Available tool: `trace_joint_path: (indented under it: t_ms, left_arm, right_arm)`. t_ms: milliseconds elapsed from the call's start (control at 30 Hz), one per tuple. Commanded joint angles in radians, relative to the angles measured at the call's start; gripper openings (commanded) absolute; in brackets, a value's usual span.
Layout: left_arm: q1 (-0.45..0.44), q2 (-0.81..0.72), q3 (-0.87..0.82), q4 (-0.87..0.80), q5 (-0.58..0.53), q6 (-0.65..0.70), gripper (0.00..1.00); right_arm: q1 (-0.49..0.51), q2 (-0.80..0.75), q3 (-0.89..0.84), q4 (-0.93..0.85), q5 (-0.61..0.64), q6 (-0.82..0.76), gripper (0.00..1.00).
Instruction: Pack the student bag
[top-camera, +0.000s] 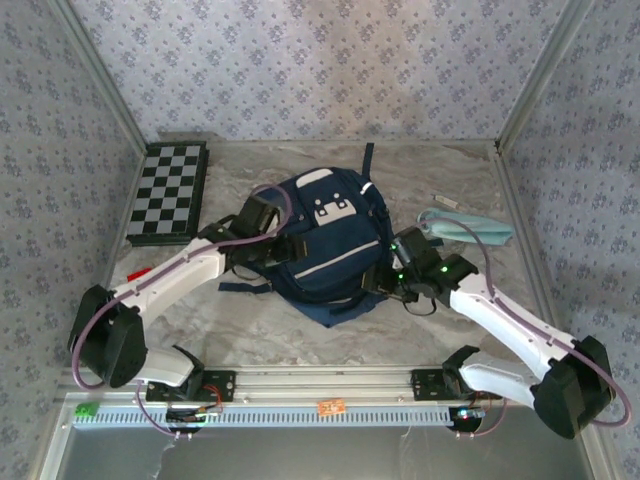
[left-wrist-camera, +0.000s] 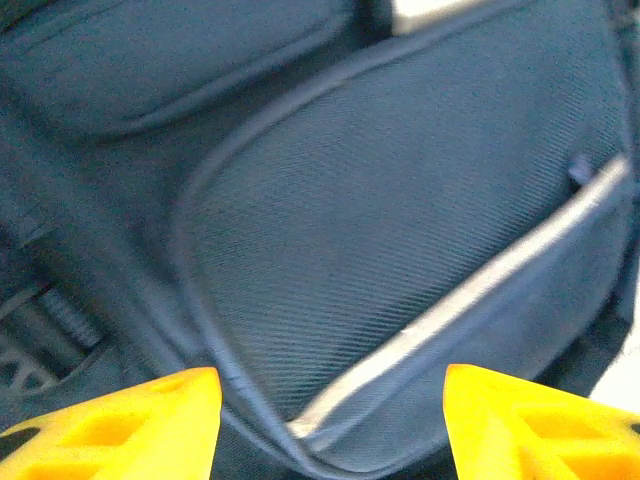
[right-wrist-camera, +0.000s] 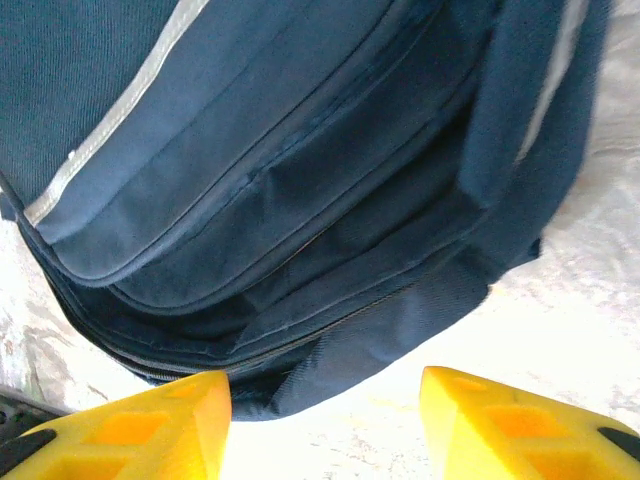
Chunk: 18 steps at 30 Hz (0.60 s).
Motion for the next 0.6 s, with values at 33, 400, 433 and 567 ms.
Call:
trace_joint_path:
  t_ms: [33, 400, 433, 567]
  left_arm:
    - [0.052, 0.001, -0.087, 0.067, 0.014, -0.205, 0.60]
    - [0.089, 0.010, -0.114, 0.042, -0.092, -0.258, 0.56]
    - [0.102, 0.009, -0.115, 0.031, -0.100, -0.261, 0.56]
    - [0.138, 0.022, -0.121, 0.036, -0.095, -0.283, 0.53]
  right_arm:
    - [0.062, 0.034, -0.016, 0.074, 0.010, 0.058, 0.54]
    - [0.094, 0.044, -0.051, 0.086, 0.049, 0.079, 0.55]
    - [0.095, 0.044, -0.051, 0.090, 0.047, 0.077, 0.55]
    - [0.095, 0.053, -0.043, 0.100, 0.043, 0.075, 0.55]
